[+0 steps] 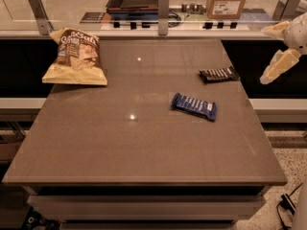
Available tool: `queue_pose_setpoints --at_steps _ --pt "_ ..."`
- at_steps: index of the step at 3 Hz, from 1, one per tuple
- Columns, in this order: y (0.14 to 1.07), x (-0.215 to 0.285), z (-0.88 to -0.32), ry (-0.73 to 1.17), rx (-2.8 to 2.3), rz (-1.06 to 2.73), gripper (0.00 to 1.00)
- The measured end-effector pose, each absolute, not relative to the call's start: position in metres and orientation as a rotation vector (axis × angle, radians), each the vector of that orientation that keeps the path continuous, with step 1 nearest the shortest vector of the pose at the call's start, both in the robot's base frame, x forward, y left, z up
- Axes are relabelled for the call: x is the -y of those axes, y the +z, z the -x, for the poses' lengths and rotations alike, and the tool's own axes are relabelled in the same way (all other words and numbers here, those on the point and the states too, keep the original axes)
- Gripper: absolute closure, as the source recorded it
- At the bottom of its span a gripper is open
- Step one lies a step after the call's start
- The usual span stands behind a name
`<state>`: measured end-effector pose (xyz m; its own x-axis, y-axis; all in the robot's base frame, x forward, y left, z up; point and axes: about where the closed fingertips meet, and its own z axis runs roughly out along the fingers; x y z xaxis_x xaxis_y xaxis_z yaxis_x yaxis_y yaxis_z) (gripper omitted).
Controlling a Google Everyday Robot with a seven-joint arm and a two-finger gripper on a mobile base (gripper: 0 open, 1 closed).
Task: Move rxbar chocolate near brown chip bag
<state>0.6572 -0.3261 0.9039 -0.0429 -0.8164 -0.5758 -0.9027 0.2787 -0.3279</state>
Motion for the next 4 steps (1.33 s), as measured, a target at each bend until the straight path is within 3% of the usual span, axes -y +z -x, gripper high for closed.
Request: queue_pose_setpoints --at_steps 4 --pt "0.874 0.318 -0.677 0.369 -1.767 1.459 0.00"
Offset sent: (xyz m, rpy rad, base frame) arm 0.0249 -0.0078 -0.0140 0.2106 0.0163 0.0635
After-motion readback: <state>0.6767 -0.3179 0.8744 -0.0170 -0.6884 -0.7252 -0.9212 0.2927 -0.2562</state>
